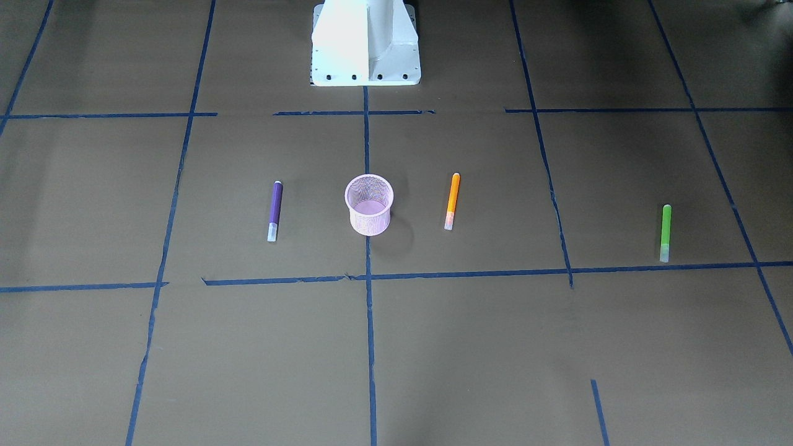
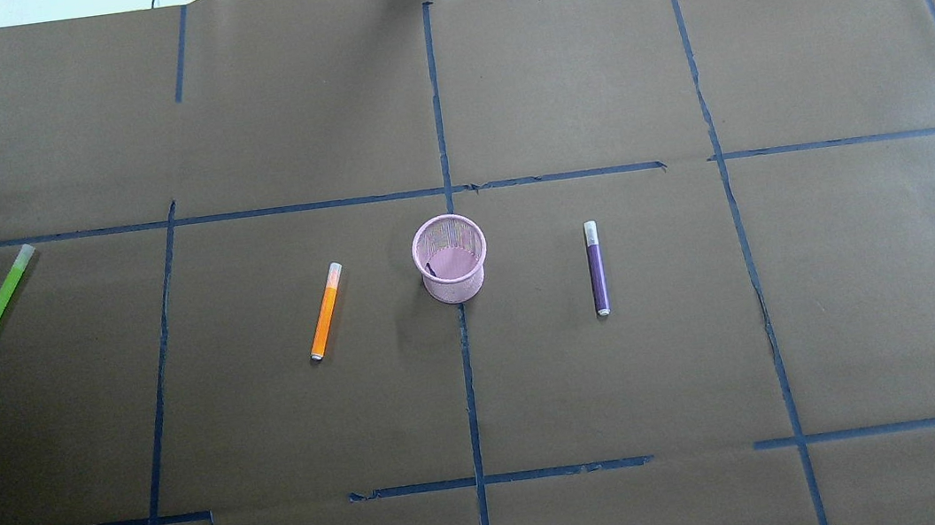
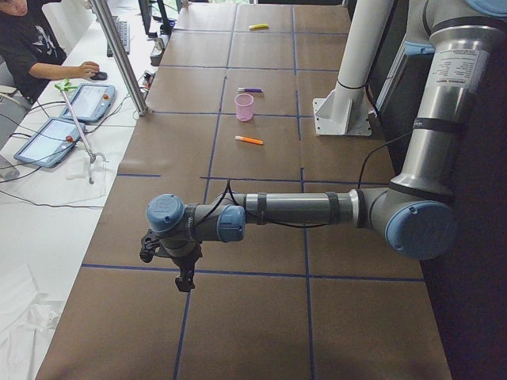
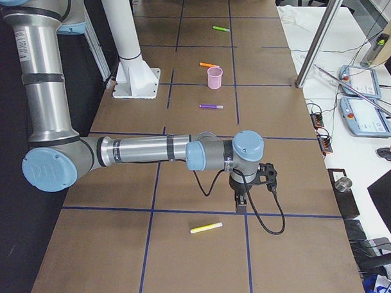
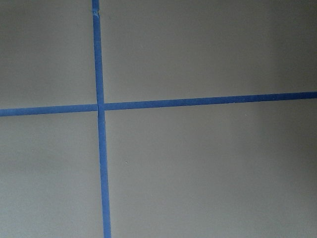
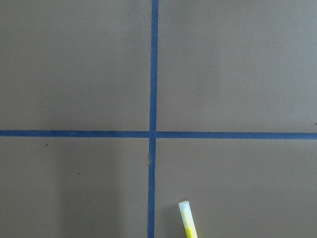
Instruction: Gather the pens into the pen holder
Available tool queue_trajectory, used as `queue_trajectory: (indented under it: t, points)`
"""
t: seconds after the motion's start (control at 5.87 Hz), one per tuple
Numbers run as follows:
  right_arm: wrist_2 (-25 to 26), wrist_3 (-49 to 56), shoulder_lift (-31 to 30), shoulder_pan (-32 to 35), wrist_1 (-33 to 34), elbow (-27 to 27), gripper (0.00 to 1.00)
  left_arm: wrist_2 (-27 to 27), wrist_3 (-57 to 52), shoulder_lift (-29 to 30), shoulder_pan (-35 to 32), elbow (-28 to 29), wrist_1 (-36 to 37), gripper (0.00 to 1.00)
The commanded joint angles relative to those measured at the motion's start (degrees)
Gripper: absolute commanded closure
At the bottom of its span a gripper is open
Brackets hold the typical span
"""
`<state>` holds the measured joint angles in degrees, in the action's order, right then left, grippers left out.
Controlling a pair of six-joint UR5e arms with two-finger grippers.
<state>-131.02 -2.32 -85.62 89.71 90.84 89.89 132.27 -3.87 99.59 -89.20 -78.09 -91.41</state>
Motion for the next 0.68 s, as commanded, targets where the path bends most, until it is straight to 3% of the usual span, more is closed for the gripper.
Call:
queue_trajectory:
  t: [0.0, 0.51]
  points:
    - [-0.37, -0.06, 0.1, 0.38, 0.47, -0.24, 0.0, -0.08, 0.0, -0.01, -0.01, -0.05, 0.0, 0.0]
    - [0.06, -0.14, 0.63, 0.47, 0.39, 0.2, 0.0, 0.01, 0.0, 0.08, -0.01, -0.05, 0.09, 0.0]
